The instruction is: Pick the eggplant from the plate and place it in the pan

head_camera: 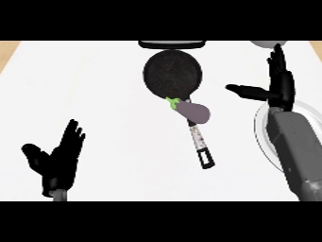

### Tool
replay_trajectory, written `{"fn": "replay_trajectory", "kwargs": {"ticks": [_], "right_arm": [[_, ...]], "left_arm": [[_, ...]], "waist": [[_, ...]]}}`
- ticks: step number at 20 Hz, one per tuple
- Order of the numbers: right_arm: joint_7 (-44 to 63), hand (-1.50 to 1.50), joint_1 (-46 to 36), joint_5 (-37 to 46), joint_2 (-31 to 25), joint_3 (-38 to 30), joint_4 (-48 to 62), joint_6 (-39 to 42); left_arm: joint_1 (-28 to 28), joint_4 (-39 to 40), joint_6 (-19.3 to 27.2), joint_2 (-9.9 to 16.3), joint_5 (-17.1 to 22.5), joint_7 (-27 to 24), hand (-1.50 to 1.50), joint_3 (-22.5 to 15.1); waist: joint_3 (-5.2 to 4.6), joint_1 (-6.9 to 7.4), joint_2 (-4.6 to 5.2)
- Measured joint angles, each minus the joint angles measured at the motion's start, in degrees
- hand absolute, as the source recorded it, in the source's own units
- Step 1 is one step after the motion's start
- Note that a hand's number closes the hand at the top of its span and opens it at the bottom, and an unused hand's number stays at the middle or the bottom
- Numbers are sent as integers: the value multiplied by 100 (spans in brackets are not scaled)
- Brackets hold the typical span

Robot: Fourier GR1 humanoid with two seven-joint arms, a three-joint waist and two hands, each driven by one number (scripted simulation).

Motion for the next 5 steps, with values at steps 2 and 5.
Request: {"fn": "replay_trajectory", "kwargs": {"ticks": [2, 5], "right_arm": [[241, -150, 320, -7, 16, 96, -505, -26], [508, -150, 691, 55, 128, 253, -1066, -190]], "left_arm": [[2, 23, -78, 34, 24, 23, 0, 78], [24, -13, -130, 13, 27, 46, 0, 133]], "waist": [[0, -10, -6], [0, -10, -7]]}}
